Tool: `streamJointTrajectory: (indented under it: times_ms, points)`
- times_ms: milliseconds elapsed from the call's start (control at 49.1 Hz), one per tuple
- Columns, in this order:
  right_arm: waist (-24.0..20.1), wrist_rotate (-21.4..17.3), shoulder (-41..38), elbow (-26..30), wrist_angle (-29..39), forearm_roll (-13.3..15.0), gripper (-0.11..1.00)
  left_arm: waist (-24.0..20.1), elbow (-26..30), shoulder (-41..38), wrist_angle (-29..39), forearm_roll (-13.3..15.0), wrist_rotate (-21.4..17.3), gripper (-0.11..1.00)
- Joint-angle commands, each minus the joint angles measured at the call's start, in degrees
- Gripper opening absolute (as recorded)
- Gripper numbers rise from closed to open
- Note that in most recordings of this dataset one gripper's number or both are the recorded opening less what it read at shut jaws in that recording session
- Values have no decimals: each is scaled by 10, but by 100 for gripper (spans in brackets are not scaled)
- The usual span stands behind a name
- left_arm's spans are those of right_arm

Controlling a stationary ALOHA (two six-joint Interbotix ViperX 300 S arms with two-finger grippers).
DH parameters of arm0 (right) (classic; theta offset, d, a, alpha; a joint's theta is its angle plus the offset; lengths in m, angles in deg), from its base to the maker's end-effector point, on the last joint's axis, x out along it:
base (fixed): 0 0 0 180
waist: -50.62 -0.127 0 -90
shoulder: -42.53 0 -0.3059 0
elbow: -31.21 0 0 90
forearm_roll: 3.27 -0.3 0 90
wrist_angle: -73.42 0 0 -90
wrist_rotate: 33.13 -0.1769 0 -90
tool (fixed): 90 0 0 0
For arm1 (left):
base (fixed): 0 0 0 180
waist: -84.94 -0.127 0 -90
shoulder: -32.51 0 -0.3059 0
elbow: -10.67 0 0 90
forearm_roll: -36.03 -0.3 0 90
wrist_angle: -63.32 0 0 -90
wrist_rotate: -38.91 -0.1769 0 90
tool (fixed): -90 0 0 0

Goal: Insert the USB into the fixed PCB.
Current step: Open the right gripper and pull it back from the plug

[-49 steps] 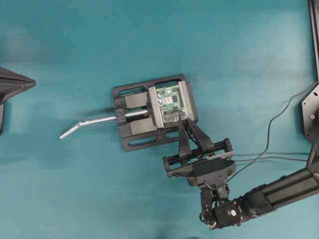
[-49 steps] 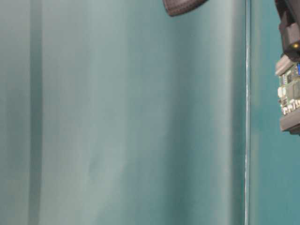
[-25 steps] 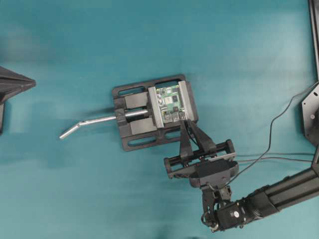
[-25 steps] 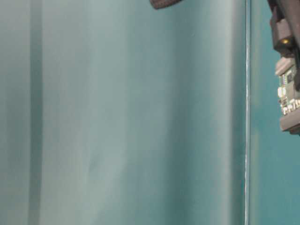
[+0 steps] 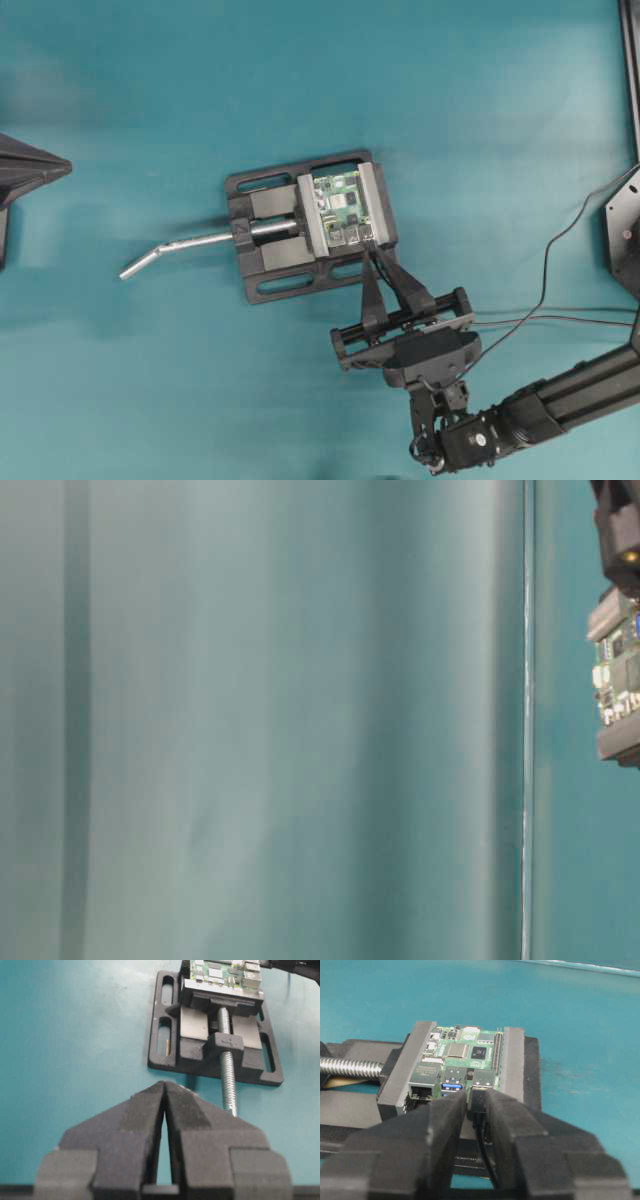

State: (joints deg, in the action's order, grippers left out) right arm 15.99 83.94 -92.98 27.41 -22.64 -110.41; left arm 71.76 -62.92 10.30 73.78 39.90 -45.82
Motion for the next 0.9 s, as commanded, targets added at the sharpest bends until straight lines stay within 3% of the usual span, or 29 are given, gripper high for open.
streamJointTrajectory:
  times_ms: [0,244,509,652,876]
  points:
    - [-2,0,25,4,-2,3,34,0,17,-4,-3,-2,4,4]
    - [-4,2,28,4,-2,-8,60,0,17,-4,-3,-1,4,4]
    - [-21,4,77,-30,9,-14,61,0,17,-4,-3,-1,4,4]
    - [-25,4,116,-63,52,-11,61,0,17,-4,-3,-1,4,4]
    - [-36,4,210,-163,120,26,61,0,17,-4,-3,-1,4,4]
